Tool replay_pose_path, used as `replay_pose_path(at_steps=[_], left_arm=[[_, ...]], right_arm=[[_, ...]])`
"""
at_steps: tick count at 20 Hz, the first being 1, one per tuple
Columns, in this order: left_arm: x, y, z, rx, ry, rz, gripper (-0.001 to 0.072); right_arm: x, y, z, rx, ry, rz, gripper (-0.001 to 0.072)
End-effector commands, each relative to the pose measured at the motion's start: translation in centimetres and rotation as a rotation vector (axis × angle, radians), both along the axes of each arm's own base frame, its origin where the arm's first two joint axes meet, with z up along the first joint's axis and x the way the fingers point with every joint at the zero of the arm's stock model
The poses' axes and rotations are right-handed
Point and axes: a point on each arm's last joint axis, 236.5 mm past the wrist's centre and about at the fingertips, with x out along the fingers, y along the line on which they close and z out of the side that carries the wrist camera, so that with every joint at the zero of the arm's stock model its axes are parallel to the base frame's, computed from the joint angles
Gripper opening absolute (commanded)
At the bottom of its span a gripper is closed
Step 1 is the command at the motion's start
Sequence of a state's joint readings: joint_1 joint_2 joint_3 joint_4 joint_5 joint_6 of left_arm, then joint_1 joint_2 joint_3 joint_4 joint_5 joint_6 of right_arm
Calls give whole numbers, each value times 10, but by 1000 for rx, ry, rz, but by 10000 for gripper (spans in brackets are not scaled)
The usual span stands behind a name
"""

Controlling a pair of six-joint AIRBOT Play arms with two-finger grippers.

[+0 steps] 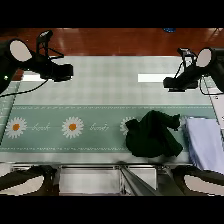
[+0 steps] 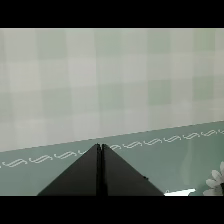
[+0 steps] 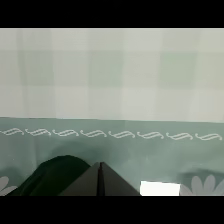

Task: Fold the shirts.

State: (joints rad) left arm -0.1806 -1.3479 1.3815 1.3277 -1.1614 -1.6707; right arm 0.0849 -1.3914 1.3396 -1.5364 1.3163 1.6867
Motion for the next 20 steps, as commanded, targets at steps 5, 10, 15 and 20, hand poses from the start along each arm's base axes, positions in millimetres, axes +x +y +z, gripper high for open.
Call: replay_pose_path(at_steps=[5,10,15,20], left_arm=[[0,0,0,1,0,0,19],[0,0,0,1,0,0,19],[9,0,4,-8,-42,11,19],[36,-1,15,-27,-152,42,20]], right_arm=[[0,0,0,0,2,1,22],[0,0,0,0,2,1,22],[0,0,0,0,2,1,22],[35,-9,9,-43,-154,5,23]])
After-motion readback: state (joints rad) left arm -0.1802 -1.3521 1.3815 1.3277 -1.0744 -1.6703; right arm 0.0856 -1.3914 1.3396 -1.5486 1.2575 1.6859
